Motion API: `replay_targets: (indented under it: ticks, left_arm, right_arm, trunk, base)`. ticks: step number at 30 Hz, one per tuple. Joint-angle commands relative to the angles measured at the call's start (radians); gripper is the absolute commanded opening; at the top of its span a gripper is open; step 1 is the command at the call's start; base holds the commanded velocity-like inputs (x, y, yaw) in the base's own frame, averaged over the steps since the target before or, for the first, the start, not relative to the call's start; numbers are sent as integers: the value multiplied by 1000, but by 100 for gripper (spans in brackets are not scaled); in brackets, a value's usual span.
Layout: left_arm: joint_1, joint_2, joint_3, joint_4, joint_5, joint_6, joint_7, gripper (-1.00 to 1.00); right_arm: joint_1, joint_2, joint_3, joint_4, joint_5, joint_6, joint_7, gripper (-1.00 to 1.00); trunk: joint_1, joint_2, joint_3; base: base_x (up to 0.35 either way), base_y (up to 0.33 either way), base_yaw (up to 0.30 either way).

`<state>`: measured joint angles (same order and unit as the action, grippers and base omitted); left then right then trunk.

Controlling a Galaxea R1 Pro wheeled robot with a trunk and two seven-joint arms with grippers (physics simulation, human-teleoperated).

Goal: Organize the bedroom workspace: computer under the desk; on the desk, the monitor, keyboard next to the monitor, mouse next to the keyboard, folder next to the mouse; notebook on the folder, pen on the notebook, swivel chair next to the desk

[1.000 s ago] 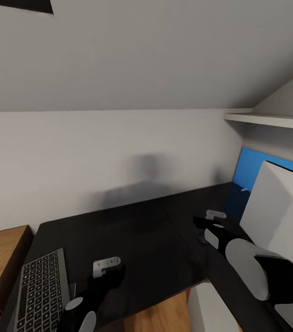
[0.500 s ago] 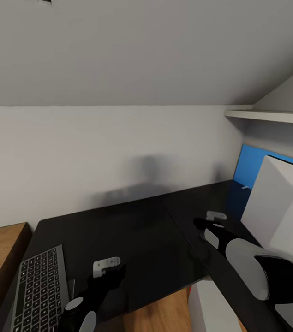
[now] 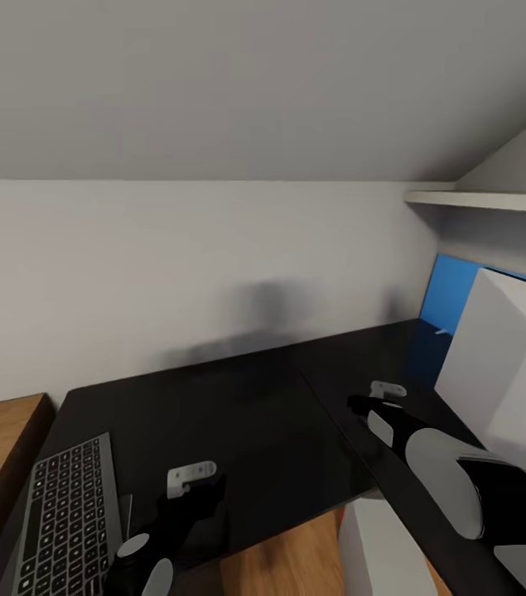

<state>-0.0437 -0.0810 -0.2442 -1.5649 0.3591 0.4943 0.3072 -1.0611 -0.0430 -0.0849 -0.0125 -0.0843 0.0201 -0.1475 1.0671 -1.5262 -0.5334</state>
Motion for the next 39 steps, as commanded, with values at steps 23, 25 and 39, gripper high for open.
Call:
replay_targets:
  ticks: [23, 25, 39]
  left_arm:
    - [-1, 0, -1, -1, 11, 3, 10, 100]
    - [-1, 0, -1, -1, 11, 3, 9, 100]
    - [-1, 0, -1, -1, 11, 3, 9, 100]
  right_arm:
    - [0, -2, -7, -1, -3, 1, -21, 100]
    - [0, -1, -7, -1, -4, 1, -63, 100]
    - [0, 0, -7, -1, -5, 2, -76, 100]
  trunk:
    - [35, -64, -29]
    - [35, -64, -29]
    - [35, -64, -29]
  base:
    - [0, 0, 0]
    - [0, 0, 0]
    - [0, 0, 0]
